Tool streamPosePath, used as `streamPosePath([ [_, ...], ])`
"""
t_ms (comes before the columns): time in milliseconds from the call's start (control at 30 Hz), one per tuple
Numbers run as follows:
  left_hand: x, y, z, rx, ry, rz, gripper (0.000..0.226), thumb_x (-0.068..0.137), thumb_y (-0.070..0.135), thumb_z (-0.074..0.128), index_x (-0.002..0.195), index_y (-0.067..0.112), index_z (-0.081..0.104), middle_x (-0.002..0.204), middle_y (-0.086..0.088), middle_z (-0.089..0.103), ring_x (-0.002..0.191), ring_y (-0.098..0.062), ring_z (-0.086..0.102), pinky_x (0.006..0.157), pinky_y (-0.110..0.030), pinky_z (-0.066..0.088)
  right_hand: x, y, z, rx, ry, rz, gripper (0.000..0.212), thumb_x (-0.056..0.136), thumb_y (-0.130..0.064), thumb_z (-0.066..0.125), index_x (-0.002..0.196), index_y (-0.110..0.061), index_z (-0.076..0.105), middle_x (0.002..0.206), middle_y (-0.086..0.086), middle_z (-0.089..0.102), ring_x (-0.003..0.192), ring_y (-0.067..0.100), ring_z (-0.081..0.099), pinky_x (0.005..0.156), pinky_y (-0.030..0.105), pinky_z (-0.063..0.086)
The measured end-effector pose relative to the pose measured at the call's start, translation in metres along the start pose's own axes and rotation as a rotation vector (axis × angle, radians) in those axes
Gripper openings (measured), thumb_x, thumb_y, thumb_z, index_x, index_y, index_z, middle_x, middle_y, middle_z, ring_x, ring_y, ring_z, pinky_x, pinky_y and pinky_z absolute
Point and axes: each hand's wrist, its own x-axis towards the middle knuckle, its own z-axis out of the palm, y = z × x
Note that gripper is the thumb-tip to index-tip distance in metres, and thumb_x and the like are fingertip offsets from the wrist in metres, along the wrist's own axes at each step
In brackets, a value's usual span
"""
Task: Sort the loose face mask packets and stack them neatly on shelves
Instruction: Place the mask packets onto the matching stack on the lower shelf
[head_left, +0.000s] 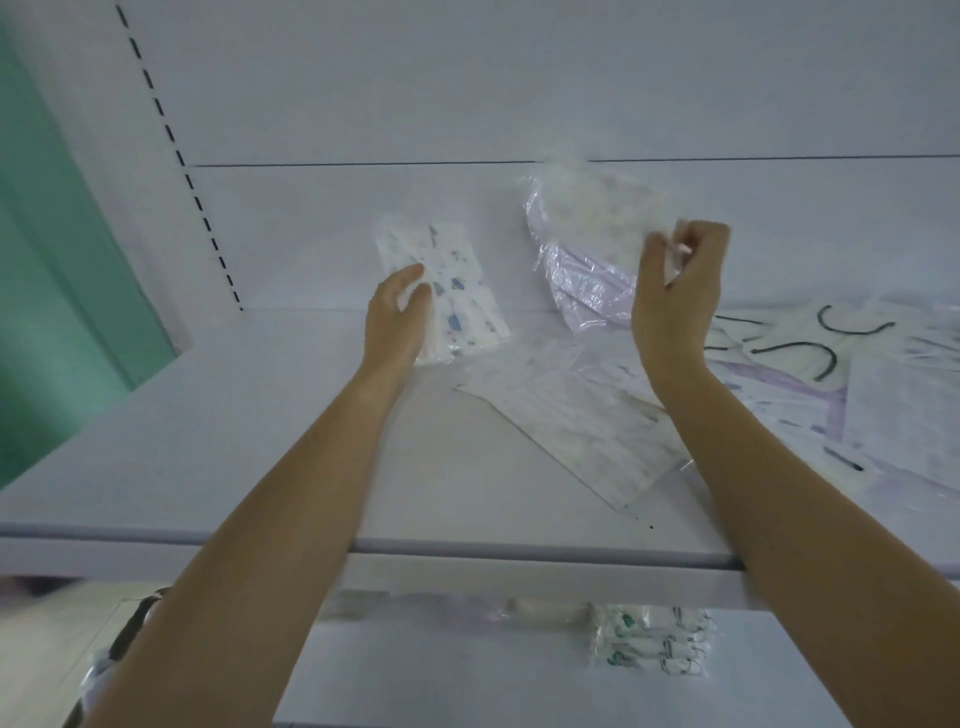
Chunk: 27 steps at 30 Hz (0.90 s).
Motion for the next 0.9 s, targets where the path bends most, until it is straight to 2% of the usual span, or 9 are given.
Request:
streamPosePath([
  [67,-0.002,0.007,0.006,-0.107,-0.122,-0.081,0.019,0.095,0.032,0.051,0.106,0.024,0.064,0.119,0.003,0.061,0.111,-0.012,0.055,0.103,-0.031,0.039,-0.007,-0.003,0.004,-0.021,-0.200,-0.135,0.017,0.093,-0.012,0.047,0.090,-0.028,0.041,0.112,-0.022,0.052,0.097,-0.012,0.050,0.081,0.002,0.036],
  [133,-0.007,0.010,0.010,-0.176,-0.271,-0.099,0.027,0.094,0.039,0.051,0.110,0.022,0.065,0.122,0.001,0.062,0.116,-0.016,0.056,0.107,-0.039,0.038,-0.019,0.005,0.011,-0.214,-0.604,-0.219,0.011,0.092,-0.006,0.051,0.097,-0.016,0.052,0.125,-0.004,0.057,0.114,0.010,0.053,0.089,0.009,0.033],
  [233,-0.008,0.003,0.009,-0.030,-0.294,0.037,0.036,0.094,0.018,0.055,0.130,0.014,0.055,0.133,0.000,0.056,0.124,-0.013,0.050,0.110,-0.039,0.037,-0.035,0.019,0.021,-0.438,-1.121,-0.301,0.045,0.089,-0.011,0.061,0.130,0.001,0.047,0.127,0.010,0.057,0.122,0.025,0.048,0.102,0.023,0.030],
  [400,-0.001,-0.009,-0.002,0.104,-0.035,0.152,0.062,0.085,-0.006,0.040,0.141,0.022,0.039,0.145,0.010,0.037,0.127,0.004,0.028,0.106,-0.013,0.020,-0.022,0.023,0.017,-0.552,-1.093,-0.056,0.065,0.082,-0.043,0.066,0.137,-0.020,0.041,0.145,-0.001,0.036,0.136,0.018,0.030,0.111,0.029,0.021],
  [500,0.007,-0.012,-0.004,0.079,0.057,0.088,0.059,0.084,-0.005,0.034,0.134,0.024,0.048,0.134,0.010,0.041,0.122,0.001,0.034,0.101,-0.015,0.026,-0.016,0.025,0.009,-0.816,-1.266,0.125,0.075,0.072,-0.059,0.068,0.136,-0.028,0.044,0.139,-0.003,0.040,0.133,0.018,0.032,0.109,0.039,0.028],
  [667,0.009,-0.014,0.000,0.121,0.044,0.063,0.050,0.087,-0.002,0.034,0.128,0.020,0.055,0.134,0.004,0.044,0.124,-0.006,0.039,0.099,-0.014,0.026,-0.017,0.026,0.010,-0.612,-1.181,0.098,0.029,0.078,-0.036,0.071,0.103,-0.023,0.065,0.105,-0.002,0.060,0.077,0.003,0.053,0.065,0.006,0.040],
  [733,0.008,-0.012,0.001,0.131,0.028,0.071,0.049,0.087,-0.001,0.035,0.128,0.019,0.054,0.136,0.003,0.044,0.128,-0.008,0.039,0.100,-0.014,0.026,-0.015,0.022,0.011,-0.515,-1.024,0.063,0.007,0.082,-0.020,0.067,0.087,-0.019,0.062,0.091,-0.002,0.061,0.068,0.008,0.052,0.052,0.004,0.037],
  [800,0.007,-0.011,0.000,0.127,-0.016,0.059,0.047,0.090,0.000,0.037,0.129,0.019,0.054,0.138,0.002,0.044,0.129,-0.008,0.039,0.104,-0.017,0.028,-0.010,0.013,0.012,-0.345,-0.624,0.075,0.006,0.084,-0.017,0.060,0.082,-0.020,0.056,0.076,-0.010,0.056,0.069,0.010,0.050,0.053,0.004,0.035],
  [900,0.003,-0.003,0.004,0.025,-0.173,0.009,0.037,0.093,0.006,0.046,0.125,0.020,0.059,0.136,0.004,0.050,0.123,-0.007,0.045,0.097,-0.016,0.037,0.000,-0.006,0.006,-0.075,0.004,-0.074,0.011,0.091,-0.024,0.052,0.087,-0.023,0.042,0.081,-0.016,0.045,0.084,0.013,0.046,0.069,0.006,0.035],
])
